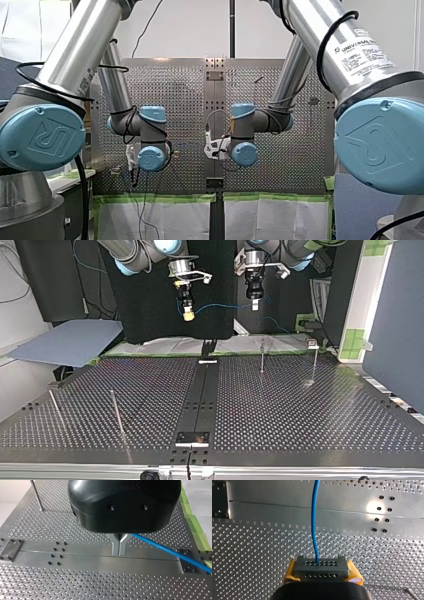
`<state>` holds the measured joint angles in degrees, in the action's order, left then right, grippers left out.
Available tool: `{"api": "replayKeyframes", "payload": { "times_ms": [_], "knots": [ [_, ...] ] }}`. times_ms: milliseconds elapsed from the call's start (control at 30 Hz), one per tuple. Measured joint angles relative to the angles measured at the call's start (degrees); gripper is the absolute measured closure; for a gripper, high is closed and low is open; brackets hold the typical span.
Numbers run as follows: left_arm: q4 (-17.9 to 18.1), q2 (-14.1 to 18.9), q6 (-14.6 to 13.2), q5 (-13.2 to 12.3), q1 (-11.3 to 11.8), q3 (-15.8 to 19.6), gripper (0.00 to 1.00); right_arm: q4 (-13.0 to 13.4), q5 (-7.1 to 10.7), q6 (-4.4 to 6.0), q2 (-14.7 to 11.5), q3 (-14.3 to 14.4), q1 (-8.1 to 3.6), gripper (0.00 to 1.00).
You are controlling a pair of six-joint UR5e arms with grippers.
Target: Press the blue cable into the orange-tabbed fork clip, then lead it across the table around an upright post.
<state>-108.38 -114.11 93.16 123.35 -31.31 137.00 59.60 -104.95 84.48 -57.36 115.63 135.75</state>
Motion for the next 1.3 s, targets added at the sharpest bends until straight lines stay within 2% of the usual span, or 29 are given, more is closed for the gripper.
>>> {"api": "replayKeyframes", "payload": {
  "times_ms": [933,1067,1300],
  "knots": [
    [0.07,-0.29,-0.14,0.22,-0.11,0.09,0.98,0.01,0.03,0.08,0.1,-0.16,0.1,1.0],
    [0.15,-1.91,-0.31,0.39,-0.23,0.15,0.98,-0.58,0.07,0.22,1.62,-0.82,0.8,1.0],
    [0.17,-3.36,-0.35,0.44,-0.26,0.17,0.98,-0.78,0.09,0.26,4.87,-1.03,1.04,1.0]
  ]
}}
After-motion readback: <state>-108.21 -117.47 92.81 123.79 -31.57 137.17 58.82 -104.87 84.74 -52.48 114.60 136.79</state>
